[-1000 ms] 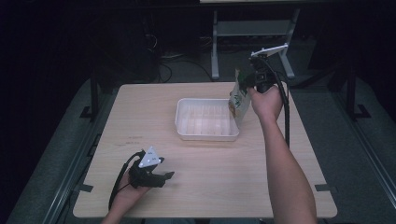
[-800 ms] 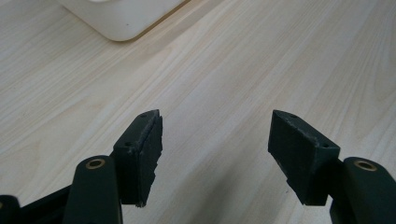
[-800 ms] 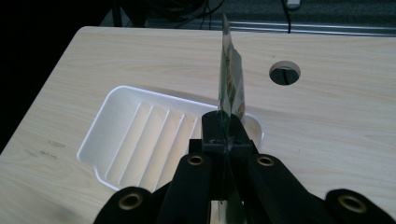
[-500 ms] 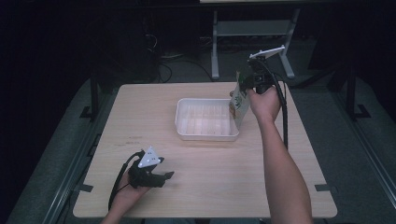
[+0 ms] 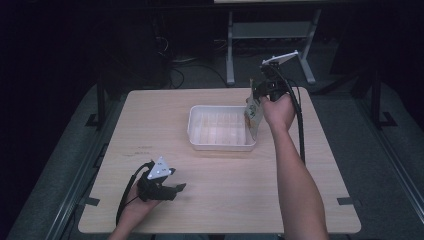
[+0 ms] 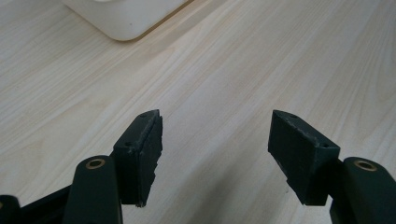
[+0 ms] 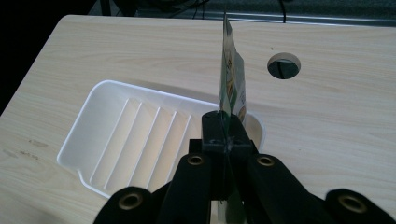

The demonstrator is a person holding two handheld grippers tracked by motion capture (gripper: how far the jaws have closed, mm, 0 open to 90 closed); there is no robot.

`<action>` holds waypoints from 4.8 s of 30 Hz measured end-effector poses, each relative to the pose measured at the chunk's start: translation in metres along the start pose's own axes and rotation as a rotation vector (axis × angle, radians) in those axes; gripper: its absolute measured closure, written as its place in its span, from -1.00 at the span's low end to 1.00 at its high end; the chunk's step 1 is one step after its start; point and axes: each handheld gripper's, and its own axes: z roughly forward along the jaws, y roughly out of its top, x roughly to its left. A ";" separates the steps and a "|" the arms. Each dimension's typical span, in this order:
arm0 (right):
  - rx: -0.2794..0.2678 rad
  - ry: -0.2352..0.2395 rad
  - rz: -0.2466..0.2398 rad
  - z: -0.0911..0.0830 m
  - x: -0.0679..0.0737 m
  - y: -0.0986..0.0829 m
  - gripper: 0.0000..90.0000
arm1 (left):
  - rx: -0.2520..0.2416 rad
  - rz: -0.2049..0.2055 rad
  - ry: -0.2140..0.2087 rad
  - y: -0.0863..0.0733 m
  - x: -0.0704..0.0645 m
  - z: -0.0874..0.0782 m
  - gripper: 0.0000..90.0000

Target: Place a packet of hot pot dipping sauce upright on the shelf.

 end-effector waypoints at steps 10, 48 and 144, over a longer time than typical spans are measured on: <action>0.018 -0.002 0.007 0.014 -0.002 -0.005 0.99 | 0.000 0.002 0.000 0.000 0.000 0.000 -0.24; 0.059 -0.005 -0.029 0.029 -0.018 -0.019 0.95 | 0.002 -0.001 -0.003 0.000 -0.001 0.001 -0.24; 0.005 0.230 -0.210 -0.032 -0.044 -0.129 -0.04 | 0.018 -0.037 0.009 -0.003 0.009 0.007 -0.29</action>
